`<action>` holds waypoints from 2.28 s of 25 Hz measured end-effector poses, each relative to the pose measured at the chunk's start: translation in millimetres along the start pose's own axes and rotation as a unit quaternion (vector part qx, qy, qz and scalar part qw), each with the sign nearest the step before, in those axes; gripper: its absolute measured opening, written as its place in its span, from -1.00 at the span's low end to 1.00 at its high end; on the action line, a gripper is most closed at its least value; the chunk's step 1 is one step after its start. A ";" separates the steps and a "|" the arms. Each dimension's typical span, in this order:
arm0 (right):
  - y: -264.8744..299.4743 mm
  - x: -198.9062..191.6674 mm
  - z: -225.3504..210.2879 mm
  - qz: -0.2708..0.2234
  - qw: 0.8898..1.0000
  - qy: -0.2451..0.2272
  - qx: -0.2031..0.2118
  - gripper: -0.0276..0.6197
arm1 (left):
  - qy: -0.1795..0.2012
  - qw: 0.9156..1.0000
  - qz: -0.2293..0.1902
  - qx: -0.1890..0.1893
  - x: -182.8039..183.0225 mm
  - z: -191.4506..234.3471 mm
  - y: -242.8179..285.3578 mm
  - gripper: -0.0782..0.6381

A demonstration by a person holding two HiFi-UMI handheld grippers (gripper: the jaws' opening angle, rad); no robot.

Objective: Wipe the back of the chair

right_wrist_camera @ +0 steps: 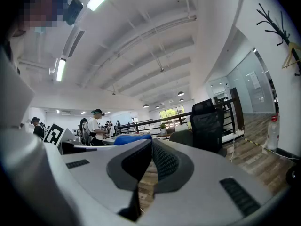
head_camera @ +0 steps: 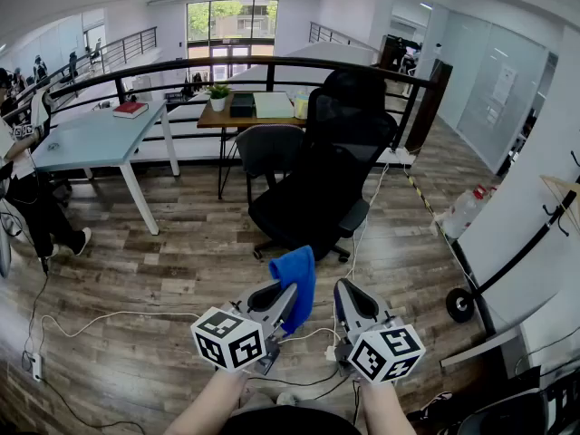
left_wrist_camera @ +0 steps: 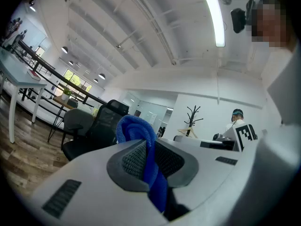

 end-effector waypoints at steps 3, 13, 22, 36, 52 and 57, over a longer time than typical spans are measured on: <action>0.3 -4.7 -3.2 0.013 1.000 0.002 0.014 -0.82 | 0.009 1.000 0.001 0.010 -0.8 3.3 3.4 -0.64; 2.2 -15.5 -19.8 0.031 0.999 0.007 0.015 -0.82 | 0.008 0.999 0.014 0.031 -7.3 9.1 14.0 -0.64; 0.1 -17.9 -34.0 0.018 0.999 0.030 0.039 -0.82 | -0.004 0.999 0.002 0.052 -14.9 10.1 22.6 -0.64; 83.5 -27.3 -57.7 0.034 0.997 0.043 0.047 -0.82 | 0.014 0.998 0.013 0.052 -1.1 72.8 62.9 -0.64; 297.5 16.0 -111.7 -0.002 0.998 0.062 -0.022 -0.82 | -0.008 0.999 0.053 -0.010 80.4 264.6 182.1 -0.64; 326.8 13.9 -129.8 0.009 0.997 0.072 -0.040 -0.82 | -0.023 0.997 0.069 -0.021 79.0 295.2 211.9 -0.64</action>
Point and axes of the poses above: the fingertips, and each gripper's own axes: y forward along the fingers, z to its left, x out of its top, the point moved 6 cm from there along -y, backward along the fingers, and after that the axes turned 2 degrees about y, right-handed, at the moved point
